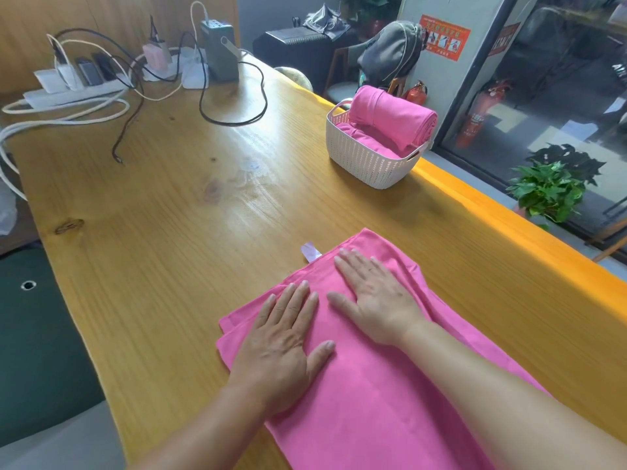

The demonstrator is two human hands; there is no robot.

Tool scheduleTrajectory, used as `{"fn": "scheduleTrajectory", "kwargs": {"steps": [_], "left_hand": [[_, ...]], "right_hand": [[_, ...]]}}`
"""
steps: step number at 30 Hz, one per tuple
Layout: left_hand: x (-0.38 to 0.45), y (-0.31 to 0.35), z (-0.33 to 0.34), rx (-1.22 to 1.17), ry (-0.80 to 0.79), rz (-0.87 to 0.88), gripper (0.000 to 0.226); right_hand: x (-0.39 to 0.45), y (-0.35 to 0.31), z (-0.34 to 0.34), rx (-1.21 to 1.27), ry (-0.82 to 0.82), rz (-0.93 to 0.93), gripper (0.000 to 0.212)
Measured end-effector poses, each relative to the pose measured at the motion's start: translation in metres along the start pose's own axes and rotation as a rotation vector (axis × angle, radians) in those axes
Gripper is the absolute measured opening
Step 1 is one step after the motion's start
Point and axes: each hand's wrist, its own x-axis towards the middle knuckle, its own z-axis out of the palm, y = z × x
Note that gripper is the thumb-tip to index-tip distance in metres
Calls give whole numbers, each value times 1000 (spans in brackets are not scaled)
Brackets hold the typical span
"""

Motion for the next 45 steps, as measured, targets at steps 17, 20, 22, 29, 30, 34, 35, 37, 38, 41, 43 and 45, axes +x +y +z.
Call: {"fn": "scheduleTrajectory", "kwargs": {"steps": [17,20,22,29,30,34,35,37,38,41,43,45], "left_hand": [[9,-9,-21,-20,-141,67,79],[16,1,-21,-45,-54,26,79],[32,17,-22,-122,62,16,60],[109,97,-11,-255,-58,133,45],[116,98,-8,-251,-70,133,46],[124,94,-1,-153,-92,150,71],[123,92,1,-110,-99,151,76],[121,92,2,-38,-102,159,80],[121,92,4,-19,-101,161,78],[121,93,5,4,-99,154,73],[121,94,6,14,-102,155,73],[121,93,7,14,-98,157,74]], "right_hand": [[1,7,-1,84,33,103,73],[-11,5,-4,296,272,197,55],[-37,2,-9,400,509,244,47],[-178,52,3,216,562,672,34],[-195,58,8,205,511,710,34],[-239,74,24,204,462,697,27],[-242,77,27,174,480,682,23],[-247,81,33,104,527,686,25],[-248,82,34,80,548,700,28],[-249,81,30,63,547,729,39],[-251,83,30,109,487,745,42],[-251,82,31,50,514,697,44]]}}
